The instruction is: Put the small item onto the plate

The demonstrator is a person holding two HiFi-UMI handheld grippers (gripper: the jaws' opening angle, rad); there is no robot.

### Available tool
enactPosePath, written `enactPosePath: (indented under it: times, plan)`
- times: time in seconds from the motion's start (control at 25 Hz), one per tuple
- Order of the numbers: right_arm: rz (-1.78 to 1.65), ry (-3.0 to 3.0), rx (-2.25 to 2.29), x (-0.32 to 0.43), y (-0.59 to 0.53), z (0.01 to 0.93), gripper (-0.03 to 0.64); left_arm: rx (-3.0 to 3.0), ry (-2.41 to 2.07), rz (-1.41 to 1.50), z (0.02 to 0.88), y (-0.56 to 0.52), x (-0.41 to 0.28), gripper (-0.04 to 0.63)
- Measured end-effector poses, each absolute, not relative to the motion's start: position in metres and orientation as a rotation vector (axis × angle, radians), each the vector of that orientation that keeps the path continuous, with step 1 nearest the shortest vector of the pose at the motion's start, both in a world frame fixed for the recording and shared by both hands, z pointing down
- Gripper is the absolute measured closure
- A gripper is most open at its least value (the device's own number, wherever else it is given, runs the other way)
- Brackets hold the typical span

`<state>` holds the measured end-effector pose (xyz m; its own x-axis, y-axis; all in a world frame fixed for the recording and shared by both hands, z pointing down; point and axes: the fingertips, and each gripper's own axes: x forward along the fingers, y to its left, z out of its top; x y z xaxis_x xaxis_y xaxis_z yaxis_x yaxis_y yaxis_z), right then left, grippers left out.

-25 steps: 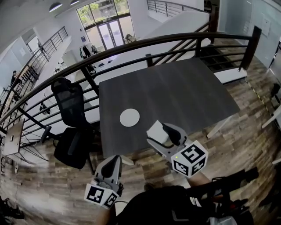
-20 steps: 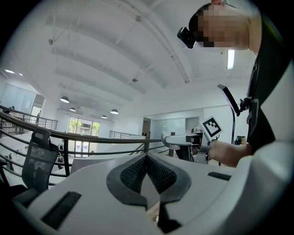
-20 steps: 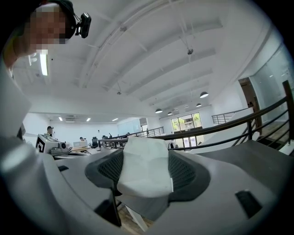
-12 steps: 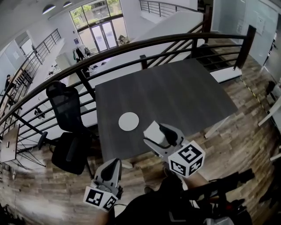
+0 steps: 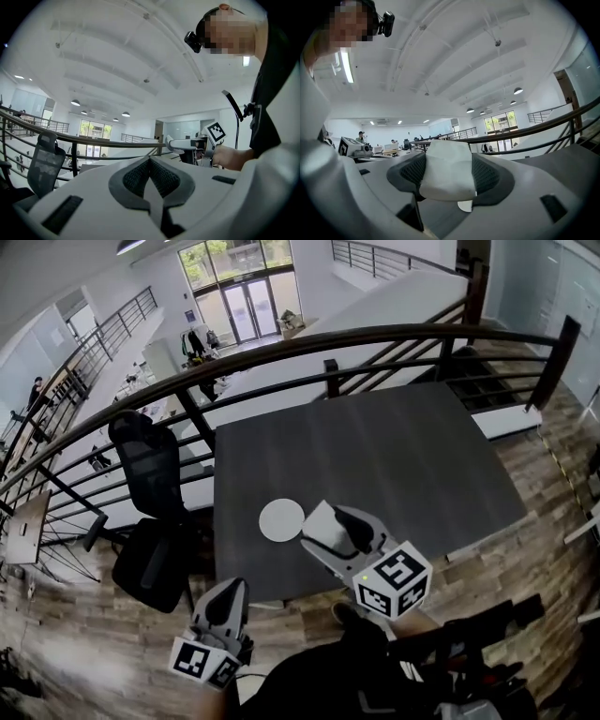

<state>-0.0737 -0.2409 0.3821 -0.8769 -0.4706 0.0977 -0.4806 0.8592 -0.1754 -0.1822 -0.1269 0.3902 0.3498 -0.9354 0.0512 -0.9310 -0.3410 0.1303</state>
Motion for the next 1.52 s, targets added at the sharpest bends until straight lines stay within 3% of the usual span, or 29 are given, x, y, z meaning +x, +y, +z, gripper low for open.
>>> enactPosePath:
  times: [0.84, 1.52]
  plan:
    - [0.267, -3.014, 0.440, -0.142, -0.324, 0.375, 0.305, 2.231, -2.060, -0.005, 0.368, -0.167, -0.227, 0.591]
    - [0.368, -2.834, 0.249, -0.206, -0.369, 0.484, 0.305, 1.912, -2.310, 0.028, 0.376, -0.149, -0.255, 0.591]
